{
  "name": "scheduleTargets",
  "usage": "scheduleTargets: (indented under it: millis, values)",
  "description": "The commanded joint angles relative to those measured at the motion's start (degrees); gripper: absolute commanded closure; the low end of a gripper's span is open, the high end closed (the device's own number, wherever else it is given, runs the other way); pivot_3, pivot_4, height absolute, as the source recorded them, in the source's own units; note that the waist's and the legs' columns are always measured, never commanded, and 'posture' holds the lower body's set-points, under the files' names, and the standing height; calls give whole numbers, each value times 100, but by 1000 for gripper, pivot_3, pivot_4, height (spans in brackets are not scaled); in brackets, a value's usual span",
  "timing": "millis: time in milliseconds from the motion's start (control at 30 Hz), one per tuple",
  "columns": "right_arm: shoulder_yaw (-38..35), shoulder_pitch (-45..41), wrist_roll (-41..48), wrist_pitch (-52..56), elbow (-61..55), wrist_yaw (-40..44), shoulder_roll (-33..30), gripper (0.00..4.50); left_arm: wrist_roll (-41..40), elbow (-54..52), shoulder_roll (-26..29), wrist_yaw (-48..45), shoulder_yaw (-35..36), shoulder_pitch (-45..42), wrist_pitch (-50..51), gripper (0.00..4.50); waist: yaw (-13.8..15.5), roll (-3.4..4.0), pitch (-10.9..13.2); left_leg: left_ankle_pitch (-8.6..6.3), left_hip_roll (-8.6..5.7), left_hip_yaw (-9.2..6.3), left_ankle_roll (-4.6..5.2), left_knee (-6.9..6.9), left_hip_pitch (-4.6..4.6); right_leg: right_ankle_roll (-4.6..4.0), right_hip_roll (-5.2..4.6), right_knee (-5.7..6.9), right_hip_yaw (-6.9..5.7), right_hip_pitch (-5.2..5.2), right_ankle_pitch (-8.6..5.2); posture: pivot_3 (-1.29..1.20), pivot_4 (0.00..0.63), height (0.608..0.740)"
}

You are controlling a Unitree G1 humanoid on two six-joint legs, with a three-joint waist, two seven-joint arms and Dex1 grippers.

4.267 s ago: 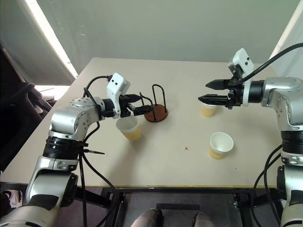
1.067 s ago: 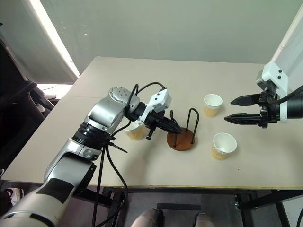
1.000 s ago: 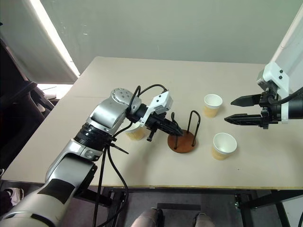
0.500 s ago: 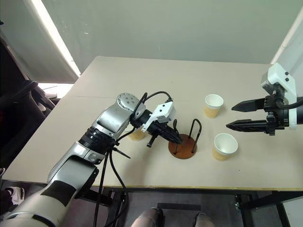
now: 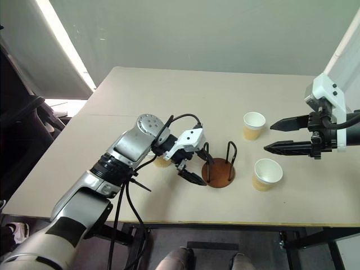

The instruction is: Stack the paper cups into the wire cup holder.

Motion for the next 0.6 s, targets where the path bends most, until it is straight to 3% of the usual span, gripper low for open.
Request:
scheduleTargets:
  millis: [33, 400, 600]
  values:
    - [26, -210, -15, -195, -63, 0, 55, 1045, 175, -475, 292, -190, -77, 87, -189, 8, -5, 0, 0, 0, 0, 1, 0, 0, 0, -1, 0, 1, 0, 0, -1, 0, 150, 740]
    - [937, -1239, -583, -645, 466, -110, 923, 1045, 209, -1203, 984, -13, 355, 173, -254, 8, -44, 1, -1, -25, 3, -6, 42, 13, 3, -35, -1, 10, 0, -3, -18, 0, 150, 740]
    - [1510, -1960, -1334, -1343, 1462, 34, 1509, 1045, 254, -1349, 1428, 125, 618, 211, -265, 8, -98, 2, -2, -24, 7, -7, 41, 7, 7, -58, -2, 15, -3, -9, -25, 0, 150, 740]
